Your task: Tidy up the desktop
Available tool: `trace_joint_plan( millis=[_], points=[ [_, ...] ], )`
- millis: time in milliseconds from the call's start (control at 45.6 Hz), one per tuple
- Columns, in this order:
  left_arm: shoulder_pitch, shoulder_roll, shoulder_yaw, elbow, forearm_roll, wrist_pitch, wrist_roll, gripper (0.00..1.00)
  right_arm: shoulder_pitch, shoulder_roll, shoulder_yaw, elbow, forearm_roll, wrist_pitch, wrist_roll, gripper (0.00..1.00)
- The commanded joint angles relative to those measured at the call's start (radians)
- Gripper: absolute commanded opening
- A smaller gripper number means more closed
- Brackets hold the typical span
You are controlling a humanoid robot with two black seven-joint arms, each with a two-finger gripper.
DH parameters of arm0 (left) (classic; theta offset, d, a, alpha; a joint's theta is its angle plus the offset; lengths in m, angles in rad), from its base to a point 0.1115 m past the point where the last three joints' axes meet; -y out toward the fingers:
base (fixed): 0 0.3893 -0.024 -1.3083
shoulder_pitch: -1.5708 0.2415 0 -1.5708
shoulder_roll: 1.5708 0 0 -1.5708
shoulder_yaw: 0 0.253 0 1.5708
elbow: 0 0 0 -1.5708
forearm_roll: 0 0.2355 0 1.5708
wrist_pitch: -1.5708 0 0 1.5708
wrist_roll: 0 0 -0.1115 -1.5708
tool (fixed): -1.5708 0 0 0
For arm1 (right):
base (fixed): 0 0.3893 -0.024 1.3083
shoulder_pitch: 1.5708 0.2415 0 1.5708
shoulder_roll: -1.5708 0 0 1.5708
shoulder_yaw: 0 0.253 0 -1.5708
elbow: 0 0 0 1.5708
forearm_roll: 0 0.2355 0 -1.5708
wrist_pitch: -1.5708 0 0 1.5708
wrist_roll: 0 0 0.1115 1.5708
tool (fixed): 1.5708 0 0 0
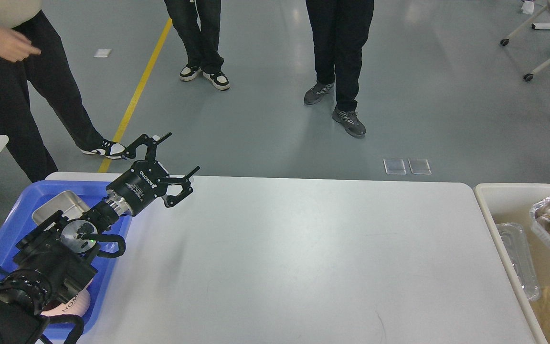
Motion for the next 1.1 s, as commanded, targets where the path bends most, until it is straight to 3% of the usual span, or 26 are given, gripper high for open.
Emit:
trace_joint_plan(
  millis=[0, 394, 635, 789, 855, 986, 1074],
  points=[
    [0.008, 0.0, -0.002, 0.0, 0.002, 0.0, 0.0, 0.96, 0.002, 0.018, 0.001, -0.015, 0.014, -0.013, 0.002, 1.0],
    [0.03, 0.002, 0.005, 0.0, 0.004, 0.002, -0.006, 0.96, 0.069, 0.006, 0.002, -0.009, 0.125, 0.01, -0.002, 1.0],
    [0.028, 0.002, 0.008, 0.0, 0.007, 0.023, -0.005, 0.96, 0.369, 0.029, 0.011, -0.006, 0.571, 0.05, 0.002, 1.0],
    [0.025, 0.002, 0.011, 0.0, 0.008, 0.042, -0.006, 0.96, 0.478, 0.164, 0.045, -0.009, 0.832, 0.055, 0.015, 1.0],
    [0.025, 0.0, 0.011, 0.0, 0.008, 0.046, -0.006, 0.96, 0.482, 0.213, 0.091, -0.009, 0.861, 0.064, 0.05, 1.0],
    [0.022, -0.005, 0.005, 0.0, 0.001, 0.072, -0.008, 0.96, 0.432, 0.307, 0.148, -0.026, 0.867, 0.182, 0.214, 1.0],
    [0.012, -0.011, -0.005, 0.0, 0.001, 0.095, -0.008, 0.96, 0.355, 0.337, 0.151, -0.026, 0.872, 0.257, 0.292, 1.0]
  ],
)
